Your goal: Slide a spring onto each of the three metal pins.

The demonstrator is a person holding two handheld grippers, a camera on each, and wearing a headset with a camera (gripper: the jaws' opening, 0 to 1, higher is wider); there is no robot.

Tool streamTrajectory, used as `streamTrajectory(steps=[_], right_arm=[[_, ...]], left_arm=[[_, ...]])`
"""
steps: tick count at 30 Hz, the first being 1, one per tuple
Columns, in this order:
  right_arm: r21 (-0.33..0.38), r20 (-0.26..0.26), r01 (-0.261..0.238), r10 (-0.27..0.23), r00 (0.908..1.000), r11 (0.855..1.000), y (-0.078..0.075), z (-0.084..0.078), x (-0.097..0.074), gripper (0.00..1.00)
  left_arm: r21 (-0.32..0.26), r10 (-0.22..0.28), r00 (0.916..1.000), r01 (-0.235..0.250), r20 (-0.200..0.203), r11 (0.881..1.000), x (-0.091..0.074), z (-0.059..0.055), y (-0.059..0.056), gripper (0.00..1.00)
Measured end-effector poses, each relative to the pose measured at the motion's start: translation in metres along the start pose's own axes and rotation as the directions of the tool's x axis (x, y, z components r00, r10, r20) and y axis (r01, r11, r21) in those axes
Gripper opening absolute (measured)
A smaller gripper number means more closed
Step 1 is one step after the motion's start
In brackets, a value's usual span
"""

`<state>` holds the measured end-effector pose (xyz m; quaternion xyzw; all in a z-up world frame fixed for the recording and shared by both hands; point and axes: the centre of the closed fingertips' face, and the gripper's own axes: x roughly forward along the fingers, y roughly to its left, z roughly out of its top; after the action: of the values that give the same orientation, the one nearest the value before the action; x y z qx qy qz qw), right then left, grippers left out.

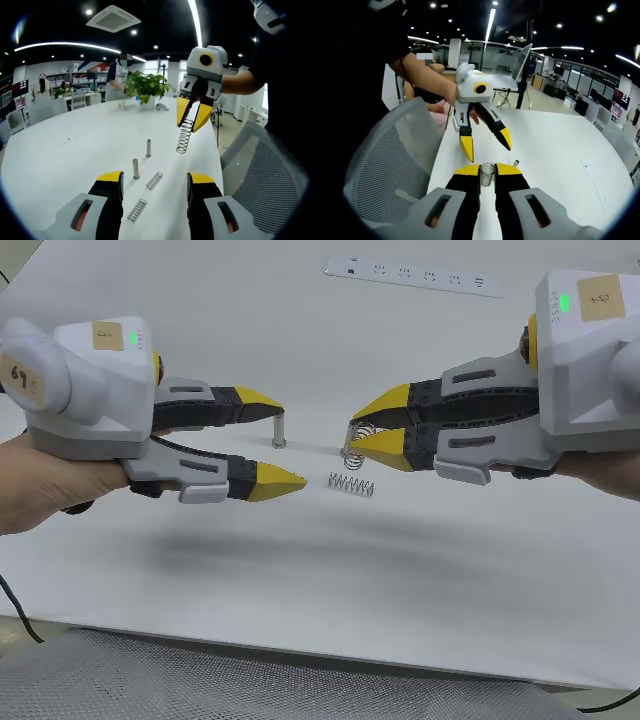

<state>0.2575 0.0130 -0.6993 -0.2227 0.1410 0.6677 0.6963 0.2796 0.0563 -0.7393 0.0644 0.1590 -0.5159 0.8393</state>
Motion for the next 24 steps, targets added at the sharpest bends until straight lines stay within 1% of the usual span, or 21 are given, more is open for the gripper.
streamTrajectory(steps=[2, 5, 7, 12, 14, 18, 24], right_arm=[[-0.003, -0.002, 0.003, -0.003, 1.0000, 1.000, 0.000, -0.001, 0.000, 0.07], [-0.004, -0.002, 0.006, -0.006, 1.0000, 1.000, -0.001, -0.001, -0.001, 0.07], [-0.003, -0.004, 0.008, -0.008, 1.0000, 1.000, -0.001, -0.001, -0.001, 0.07], [-0.002, -0.006, 0.011, -0.011, 0.9999, 1.000, -0.002, -0.003, -0.001, 0.07], [0.001, -0.007, 0.010, -0.010, 0.9999, 1.000, -0.001, -0.003, -0.001, 0.07], [0.001, -0.009, 0.014, -0.014, 0.9999, 1.000, 0.001, -0.003, -0.001, 0.07], [-0.001, -0.018, 0.016, -0.016, 0.9997, 1.000, 0.000, -0.006, -0.002, 0.07]], left_arm=[[-0.013, 0.022, 0.9998, -0.022, 0.001, 1.000, -0.006, -0.003, 0.005, 0.48], [-0.025, 0.059, 0.9981, -0.060, -0.014, 0.998, -0.016, -0.012, 0.012, 0.51], [-0.030, 0.074, 0.9971, -0.074, -0.020, 0.997, -0.021, -0.016, 0.016, 0.53], [-0.043, 0.133, 0.9908, -0.134, -0.022, 0.990, -0.032, -0.022, 0.025, 0.63], [-0.053, 0.147, 0.9889, -0.148, -0.018, 0.988, -0.035, -0.023, 0.028, 0.67], [-0.066, 0.177, 0.9840, -0.178, -0.016, 0.982, -0.039, -0.026, 0.031, 0.73], [-0.085, 0.194, 0.9809, -0.194, -0.018, 0.977, -0.042, -0.029, 0.031, 0.80]])
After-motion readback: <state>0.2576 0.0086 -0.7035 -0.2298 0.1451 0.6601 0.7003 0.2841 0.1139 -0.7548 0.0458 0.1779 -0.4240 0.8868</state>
